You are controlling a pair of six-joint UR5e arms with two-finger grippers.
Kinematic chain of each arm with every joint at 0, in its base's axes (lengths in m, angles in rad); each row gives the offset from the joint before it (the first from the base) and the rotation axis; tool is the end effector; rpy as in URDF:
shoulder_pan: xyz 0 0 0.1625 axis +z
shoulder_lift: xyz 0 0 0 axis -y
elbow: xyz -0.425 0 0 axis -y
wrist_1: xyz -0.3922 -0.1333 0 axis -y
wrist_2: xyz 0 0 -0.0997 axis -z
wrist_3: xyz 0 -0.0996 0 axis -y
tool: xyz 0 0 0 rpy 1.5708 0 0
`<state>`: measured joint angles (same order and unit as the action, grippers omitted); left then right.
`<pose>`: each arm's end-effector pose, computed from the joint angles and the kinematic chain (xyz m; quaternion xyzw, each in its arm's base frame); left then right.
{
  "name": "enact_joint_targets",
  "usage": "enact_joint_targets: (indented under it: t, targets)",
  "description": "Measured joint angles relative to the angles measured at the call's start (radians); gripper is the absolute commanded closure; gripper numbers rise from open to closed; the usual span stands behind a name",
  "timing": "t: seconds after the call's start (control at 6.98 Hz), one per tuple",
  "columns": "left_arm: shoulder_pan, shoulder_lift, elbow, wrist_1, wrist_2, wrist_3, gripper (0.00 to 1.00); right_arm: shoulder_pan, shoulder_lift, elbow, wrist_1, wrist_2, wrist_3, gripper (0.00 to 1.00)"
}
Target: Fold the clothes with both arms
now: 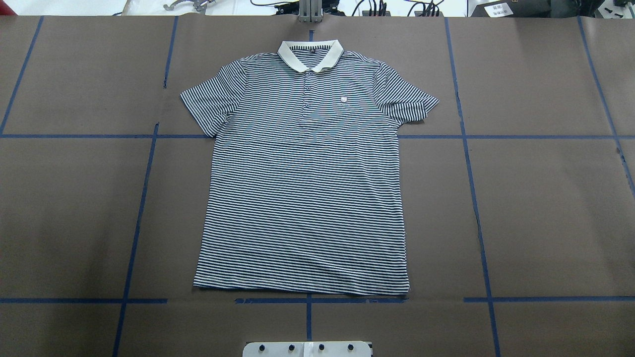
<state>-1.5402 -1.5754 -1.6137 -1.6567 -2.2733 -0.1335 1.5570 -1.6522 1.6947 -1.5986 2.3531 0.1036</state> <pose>-0.0535 -0.5045 0.6310 0.0342 0.3473 -0.0253 0.9368 0.0568 -0.4588 0.6386 -0.0156 -0.3810 0.0387 0.9236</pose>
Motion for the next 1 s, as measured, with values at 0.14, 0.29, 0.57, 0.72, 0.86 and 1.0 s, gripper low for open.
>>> enact_joint_targets:
  t: [0.14,0.29,0.57,0.72,0.86,1.0]
  targets:
    - [0.000,0.000,0.000,0.000,0.000,0.000,0.00,0.000,0.001,0.001,0.003,-0.001,0.000,0.00]
    - [0.000,-0.001,0.000,0.000,0.000,0.000,0.00,-0.001,0.006,0.003,0.010,0.000,0.005,0.00]
    - [0.002,-0.019,-0.022,-0.001,0.000,0.001,0.00,-0.024,0.041,0.000,0.076,0.013,0.010,0.00]
    - [0.006,-0.065,-0.036,-0.002,0.001,0.002,0.00,-0.047,0.070,-0.012,0.174,0.016,0.013,0.00]
    - [0.011,-0.119,-0.042,-0.008,-0.013,0.004,0.00,-0.071,0.114,-0.045,0.274,0.030,0.021,0.00]
    - [0.020,-0.153,-0.028,-0.041,-0.052,0.003,0.00,-0.103,0.169,-0.093,0.343,0.054,0.043,0.00]
